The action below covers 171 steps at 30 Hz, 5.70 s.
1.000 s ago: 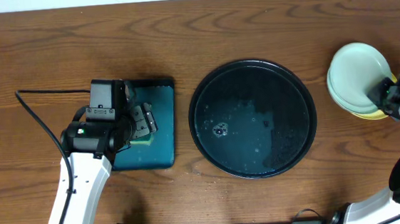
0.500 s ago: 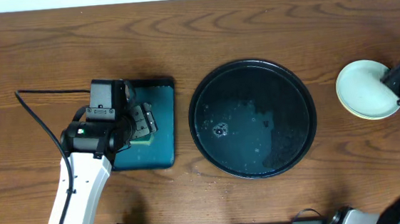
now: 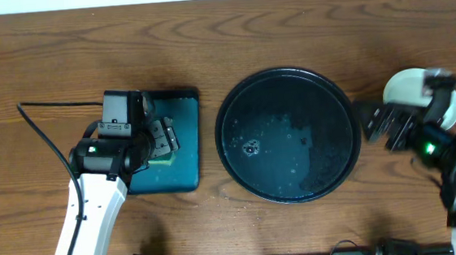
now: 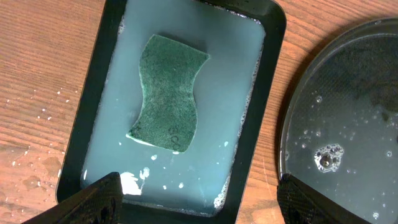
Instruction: Clean dirty plates on tray and stack at the side
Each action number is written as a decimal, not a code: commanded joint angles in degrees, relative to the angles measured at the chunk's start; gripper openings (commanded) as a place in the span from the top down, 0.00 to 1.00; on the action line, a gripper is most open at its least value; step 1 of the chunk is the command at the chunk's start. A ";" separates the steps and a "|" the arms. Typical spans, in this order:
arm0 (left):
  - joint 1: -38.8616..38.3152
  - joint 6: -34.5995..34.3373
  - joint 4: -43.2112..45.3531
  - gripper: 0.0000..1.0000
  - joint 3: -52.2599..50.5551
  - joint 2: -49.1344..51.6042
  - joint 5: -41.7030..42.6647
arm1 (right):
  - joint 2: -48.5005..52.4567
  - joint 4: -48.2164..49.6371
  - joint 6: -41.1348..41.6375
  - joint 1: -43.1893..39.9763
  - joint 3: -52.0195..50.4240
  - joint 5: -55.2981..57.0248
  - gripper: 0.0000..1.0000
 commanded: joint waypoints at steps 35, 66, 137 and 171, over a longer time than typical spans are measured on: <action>0.24 0.37 -0.13 0.20 1.05 -0.09 -0.15 | -34.77 29.22 -19.12 17.84 -36.76 28.81 0.01; 0.24 0.37 -0.13 0.20 1.05 -0.09 -0.13 | -46.93 41.86 -19.19 16.04 -56.28 28.83 0.01; 4.48 1.42 44.06 0.20 -58.21 -68.94 -11.32 | -46.90 41.86 -19.19 16.04 -56.28 28.83 0.01; 4.48 1.42 44.06 0.20 -58.21 -68.91 -11.32 | -46.90 41.86 -19.19 16.04 -56.28 28.83 0.01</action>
